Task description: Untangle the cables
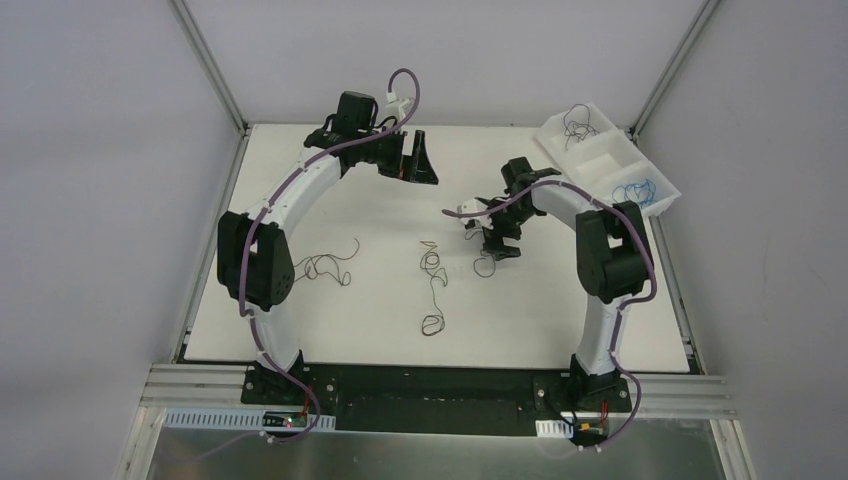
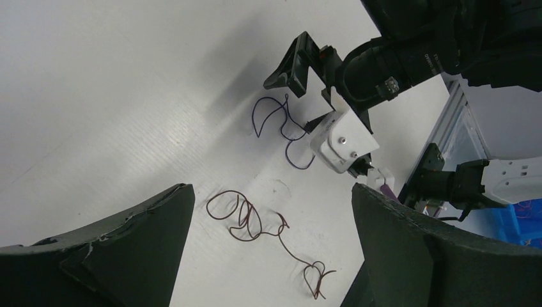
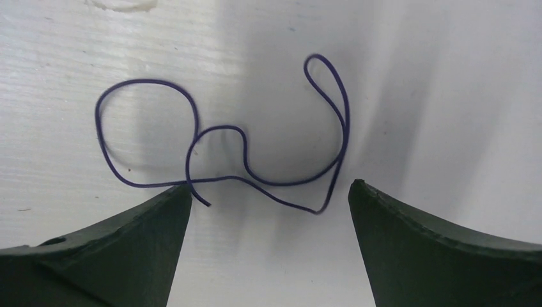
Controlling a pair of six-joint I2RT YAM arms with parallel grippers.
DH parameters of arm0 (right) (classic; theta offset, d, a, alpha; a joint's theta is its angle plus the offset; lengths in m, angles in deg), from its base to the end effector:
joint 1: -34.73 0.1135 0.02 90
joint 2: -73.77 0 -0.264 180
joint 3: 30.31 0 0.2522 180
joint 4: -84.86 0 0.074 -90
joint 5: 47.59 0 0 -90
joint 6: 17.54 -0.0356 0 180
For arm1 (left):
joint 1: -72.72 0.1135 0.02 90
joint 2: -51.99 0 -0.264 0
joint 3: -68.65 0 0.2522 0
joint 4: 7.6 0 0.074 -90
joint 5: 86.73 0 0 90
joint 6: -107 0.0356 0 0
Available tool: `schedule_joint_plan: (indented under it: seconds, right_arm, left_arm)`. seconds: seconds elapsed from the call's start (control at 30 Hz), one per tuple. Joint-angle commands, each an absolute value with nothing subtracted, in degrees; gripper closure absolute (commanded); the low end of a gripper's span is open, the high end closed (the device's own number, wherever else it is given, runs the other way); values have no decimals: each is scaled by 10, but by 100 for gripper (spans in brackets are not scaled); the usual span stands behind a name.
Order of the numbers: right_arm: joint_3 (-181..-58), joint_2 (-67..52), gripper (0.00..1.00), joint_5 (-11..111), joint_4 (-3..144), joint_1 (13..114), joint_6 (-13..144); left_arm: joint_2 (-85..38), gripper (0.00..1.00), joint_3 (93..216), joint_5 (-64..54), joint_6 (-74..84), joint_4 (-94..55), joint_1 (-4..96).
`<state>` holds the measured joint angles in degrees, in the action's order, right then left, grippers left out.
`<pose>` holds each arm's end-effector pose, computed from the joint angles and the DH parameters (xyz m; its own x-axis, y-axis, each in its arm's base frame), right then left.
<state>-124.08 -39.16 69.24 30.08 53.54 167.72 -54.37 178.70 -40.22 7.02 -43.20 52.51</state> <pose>0.3643 0.1411 0.1722 0.4876 -0.7726 -0.4065 -0.8686 -0.3823 -0.3152 0.3958 -0.1718 0.3303 -0.6270 0.0968 -0.7730 0.7008 0.5034 -0.5054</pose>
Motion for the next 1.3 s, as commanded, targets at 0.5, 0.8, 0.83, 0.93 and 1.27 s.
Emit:
schedule_joint_plan:
  seconds: [0.5,0.8,0.83,0.93,1.27]
  right_arm:
    - [-1249,-402,90,768,243,557,1669]
    - [-1407,-380,100,789,184,477,1500]
    - [-1438,-388,100,780,178,464,1486]
    - [-1533,-424,100,747,170,428,1464]
    - [-1793,-584,100,607,327,349,1449]
  left_arm:
    - [-524,4,1792,-409,72,-435,534]
    - [-522,4,1790,-417,71,-434,542]
    - [-523,4,1789,-419,70,-435,543]
    - [-525,4,1789,-423,67,-435,546]
    - [-528,5,1783,-422,59,-434,560]
